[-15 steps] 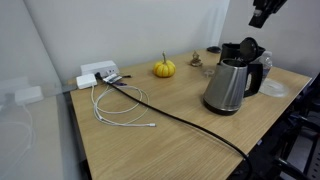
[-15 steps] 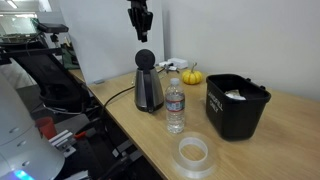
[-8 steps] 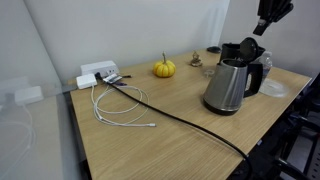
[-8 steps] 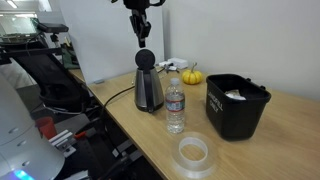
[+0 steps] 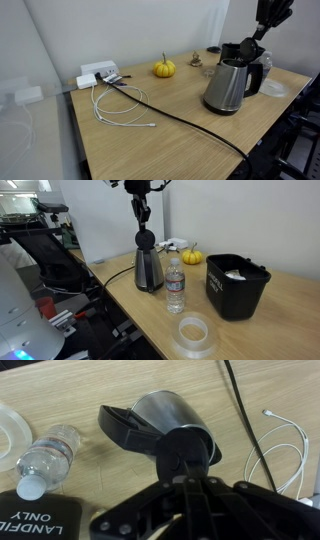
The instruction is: Close the kettle's lid
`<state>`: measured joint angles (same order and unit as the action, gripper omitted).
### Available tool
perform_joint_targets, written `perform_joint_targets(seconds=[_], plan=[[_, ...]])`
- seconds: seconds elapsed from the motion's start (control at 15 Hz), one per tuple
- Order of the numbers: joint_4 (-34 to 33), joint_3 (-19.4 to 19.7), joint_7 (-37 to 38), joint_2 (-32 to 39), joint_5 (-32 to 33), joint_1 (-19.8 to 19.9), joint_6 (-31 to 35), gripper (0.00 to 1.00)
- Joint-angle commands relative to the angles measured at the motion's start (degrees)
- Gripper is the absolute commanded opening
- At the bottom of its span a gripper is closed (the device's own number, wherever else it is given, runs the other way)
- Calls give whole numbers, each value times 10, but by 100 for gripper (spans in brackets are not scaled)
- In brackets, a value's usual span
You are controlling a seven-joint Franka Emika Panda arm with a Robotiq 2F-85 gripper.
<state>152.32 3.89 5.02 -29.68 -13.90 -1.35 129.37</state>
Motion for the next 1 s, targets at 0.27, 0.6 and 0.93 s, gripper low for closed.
perform_joint_targets(seconds=[0.27,0.6,0.93], plan=[[-29,0,-12,61,-10,4,14,0],[-71,-9,-33,103,-5,-9,5,0],[-118,-20,-69,159,-2,-26,-16,0]])
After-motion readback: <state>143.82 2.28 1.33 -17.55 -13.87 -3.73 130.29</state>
